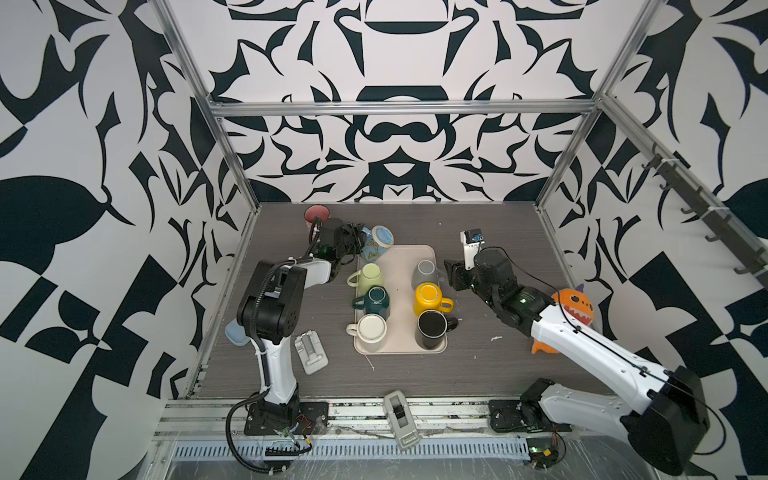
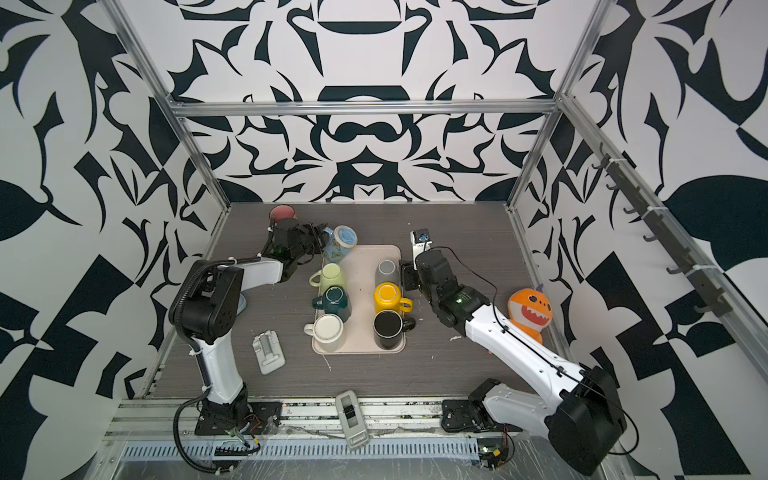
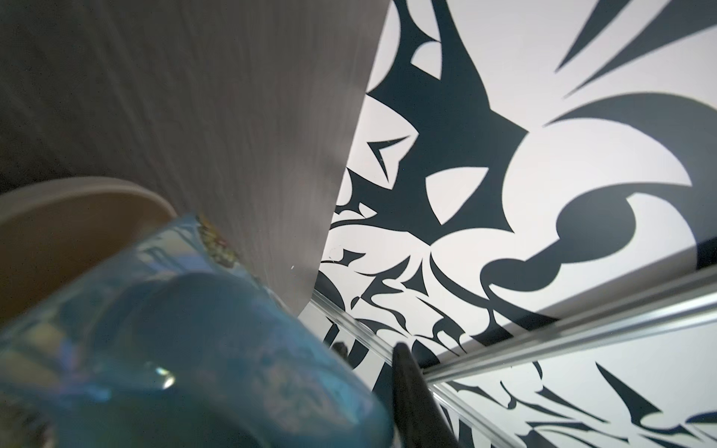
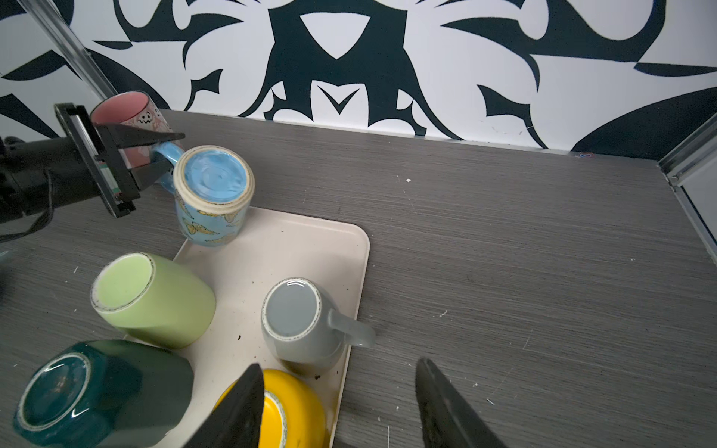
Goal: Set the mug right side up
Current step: 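Lift the blue mug off the tray with the left gripper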
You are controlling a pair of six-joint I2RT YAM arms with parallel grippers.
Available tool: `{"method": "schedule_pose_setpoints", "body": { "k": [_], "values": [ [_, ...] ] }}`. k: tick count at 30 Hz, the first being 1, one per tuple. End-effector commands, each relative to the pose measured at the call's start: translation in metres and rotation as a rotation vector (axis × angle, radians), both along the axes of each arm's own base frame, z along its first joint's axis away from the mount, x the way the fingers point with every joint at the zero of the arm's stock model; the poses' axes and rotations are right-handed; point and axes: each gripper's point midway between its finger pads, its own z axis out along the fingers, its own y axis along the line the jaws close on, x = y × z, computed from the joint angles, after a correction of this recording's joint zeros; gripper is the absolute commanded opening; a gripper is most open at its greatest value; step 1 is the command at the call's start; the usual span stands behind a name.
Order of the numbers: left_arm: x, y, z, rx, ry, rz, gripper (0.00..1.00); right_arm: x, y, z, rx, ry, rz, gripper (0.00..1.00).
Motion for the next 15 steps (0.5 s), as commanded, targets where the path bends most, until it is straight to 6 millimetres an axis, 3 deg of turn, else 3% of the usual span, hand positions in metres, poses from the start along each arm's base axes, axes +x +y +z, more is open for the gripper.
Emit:
{"method": "schedule_pose_setpoints", "body": {
  "k": [1, 8, 15],
  "values": [
    [0.004, -0.004, 0.092, 0.044, -0.284, -0.045, 0.0, 0.002, -0.002, 0.018, 0.035, -0.04, -0.013, 0.63],
    [-0.007, -0.016, 0.131, 0.252, -0.425, -0.176, 0.0, 0.003, 0.002, 0.018, 0.05, -0.031, -0.004, 0.63],
    [-0.03, -0.045, 0.171, 0.395, -0.671, -0.402, 0.0, 0.001, 0.005, 0.018, 0.065, -0.025, 0.005, 0.63]
  ]
}}
